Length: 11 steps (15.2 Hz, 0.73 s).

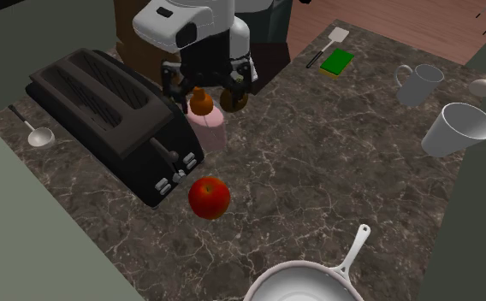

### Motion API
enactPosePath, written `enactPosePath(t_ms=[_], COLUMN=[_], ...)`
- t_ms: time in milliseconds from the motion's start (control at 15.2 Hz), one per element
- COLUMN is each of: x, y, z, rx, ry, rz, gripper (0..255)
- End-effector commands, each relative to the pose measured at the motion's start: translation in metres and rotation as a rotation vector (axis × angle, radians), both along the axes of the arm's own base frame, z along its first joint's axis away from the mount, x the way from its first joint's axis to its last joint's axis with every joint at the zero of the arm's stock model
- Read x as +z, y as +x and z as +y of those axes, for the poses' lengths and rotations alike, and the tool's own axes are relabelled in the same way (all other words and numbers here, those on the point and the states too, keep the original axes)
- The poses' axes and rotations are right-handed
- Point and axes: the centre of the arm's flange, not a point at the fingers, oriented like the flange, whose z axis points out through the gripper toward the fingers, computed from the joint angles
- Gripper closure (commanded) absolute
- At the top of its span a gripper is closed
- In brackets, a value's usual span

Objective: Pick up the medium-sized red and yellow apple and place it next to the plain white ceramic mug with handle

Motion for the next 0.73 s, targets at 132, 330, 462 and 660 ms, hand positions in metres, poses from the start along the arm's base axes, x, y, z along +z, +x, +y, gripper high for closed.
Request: enactPosePath(t_ms=[132, 330, 462, 660], x=[-0.028, -0.048, -0.062, -0.073], y=[0.046, 0.079, 0.101, 0.103], z=[-0.006, -0.011, -0.014, -0.014], rx=[-0.003, -0.005, -0.006, -0.006], ry=[0.003, 0.006, 0.008, 0.008], rz=[-0.008, -0.014, -0.017, -0.018], gripper=[0, 0, 0, 0])
